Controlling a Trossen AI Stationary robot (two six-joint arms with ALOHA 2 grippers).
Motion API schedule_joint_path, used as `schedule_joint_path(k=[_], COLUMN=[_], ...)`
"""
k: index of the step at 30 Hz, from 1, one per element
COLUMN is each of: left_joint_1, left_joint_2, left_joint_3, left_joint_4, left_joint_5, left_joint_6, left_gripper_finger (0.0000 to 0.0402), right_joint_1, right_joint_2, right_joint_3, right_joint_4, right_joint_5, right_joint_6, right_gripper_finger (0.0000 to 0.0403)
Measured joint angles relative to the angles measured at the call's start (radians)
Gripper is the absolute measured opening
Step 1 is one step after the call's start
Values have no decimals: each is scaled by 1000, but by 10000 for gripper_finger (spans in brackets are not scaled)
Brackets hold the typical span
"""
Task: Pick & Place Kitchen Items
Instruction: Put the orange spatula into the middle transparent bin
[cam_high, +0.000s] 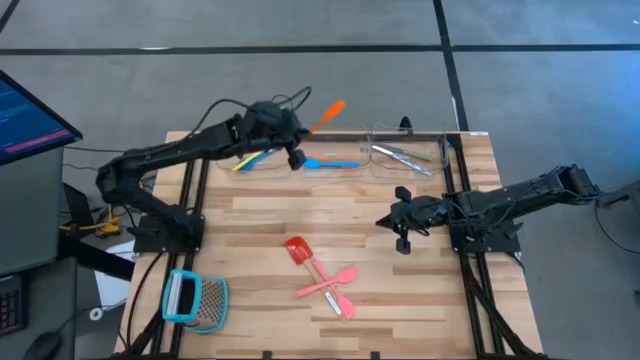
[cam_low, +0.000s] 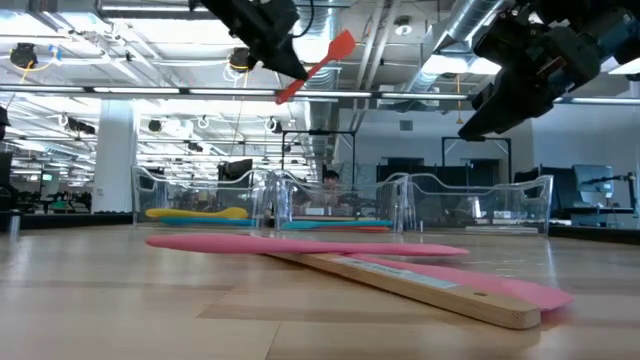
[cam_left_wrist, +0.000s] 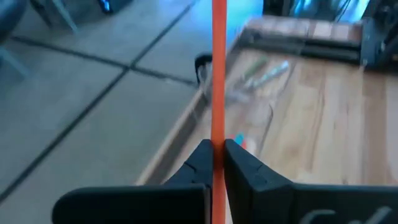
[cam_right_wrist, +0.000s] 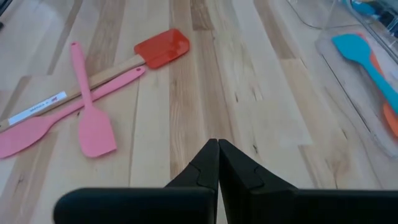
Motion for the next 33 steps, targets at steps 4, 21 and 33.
schedule_joint_path(k=[4,21,33], left_joint_1=[5,129,151], left_joint_2=[52,379,435], left_joint_3=[3,87,88], left_joint_4=[138,135,98], left_joint_5=[36,162,189], left_joint_6=[72,96,69], left_gripper_finger=[1,2,2], right_joint_1=[0,43,48], right_joint_2=[0,0,0], right_joint_3=[0,0,0], right_joint_4=[2,3,7], right_joint_5=[0,0,0], right_joint_6=[2,90,90], right_gripper_finger=[1,1,1])
